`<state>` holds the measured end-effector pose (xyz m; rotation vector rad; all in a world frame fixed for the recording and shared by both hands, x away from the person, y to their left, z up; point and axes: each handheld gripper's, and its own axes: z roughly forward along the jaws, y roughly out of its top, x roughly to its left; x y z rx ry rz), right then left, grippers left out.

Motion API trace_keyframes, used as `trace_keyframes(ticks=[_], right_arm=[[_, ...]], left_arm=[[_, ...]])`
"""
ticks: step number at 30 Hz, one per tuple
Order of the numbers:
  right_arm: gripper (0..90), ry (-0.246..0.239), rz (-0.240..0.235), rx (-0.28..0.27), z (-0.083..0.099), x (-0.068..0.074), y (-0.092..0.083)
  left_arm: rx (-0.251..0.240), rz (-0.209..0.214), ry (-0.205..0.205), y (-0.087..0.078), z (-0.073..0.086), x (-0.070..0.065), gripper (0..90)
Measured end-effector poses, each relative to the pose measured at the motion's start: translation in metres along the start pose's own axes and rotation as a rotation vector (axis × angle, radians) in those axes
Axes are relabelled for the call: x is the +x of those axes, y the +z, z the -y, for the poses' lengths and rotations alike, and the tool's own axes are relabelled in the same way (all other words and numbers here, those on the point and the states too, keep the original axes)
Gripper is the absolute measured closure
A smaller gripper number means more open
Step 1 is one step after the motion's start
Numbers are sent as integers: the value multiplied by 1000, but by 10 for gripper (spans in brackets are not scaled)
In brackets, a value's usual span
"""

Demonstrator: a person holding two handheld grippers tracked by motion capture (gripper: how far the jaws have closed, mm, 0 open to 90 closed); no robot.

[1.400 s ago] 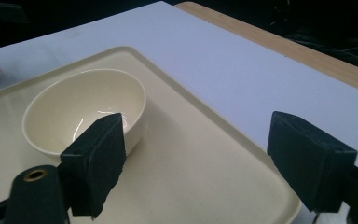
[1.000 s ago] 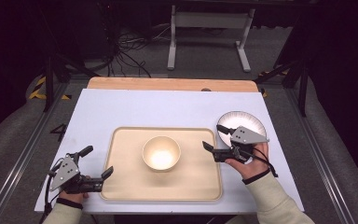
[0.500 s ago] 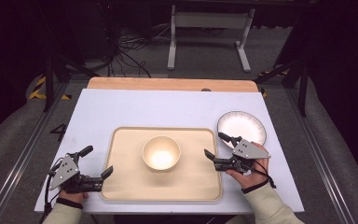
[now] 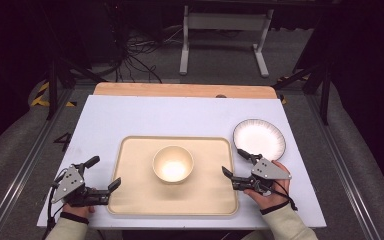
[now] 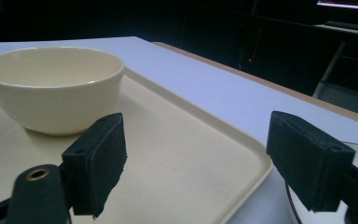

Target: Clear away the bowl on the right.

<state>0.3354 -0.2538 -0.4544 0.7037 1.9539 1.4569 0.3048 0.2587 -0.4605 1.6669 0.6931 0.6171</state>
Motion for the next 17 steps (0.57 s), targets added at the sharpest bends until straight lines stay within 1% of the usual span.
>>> trace_keyframes(ticks=[2,3,4,6,17], right_arm=[[202,0,9,1,1,1,-1],[202,11,32,6,4,2,-2],[202,15,34,5,5,2,-2],[202,3,42,-3,5,3,-3],[199,17,45,-11,5,2,-4]], left_arm=[[-6,-3,1,0,0,0,2],[-7,-3,4,0,0,0,2],[-11,-5,2,1,0,-1,2],[-10,-5,2,1,0,-1,2],[-7,-3,6,0,0,0,2]])
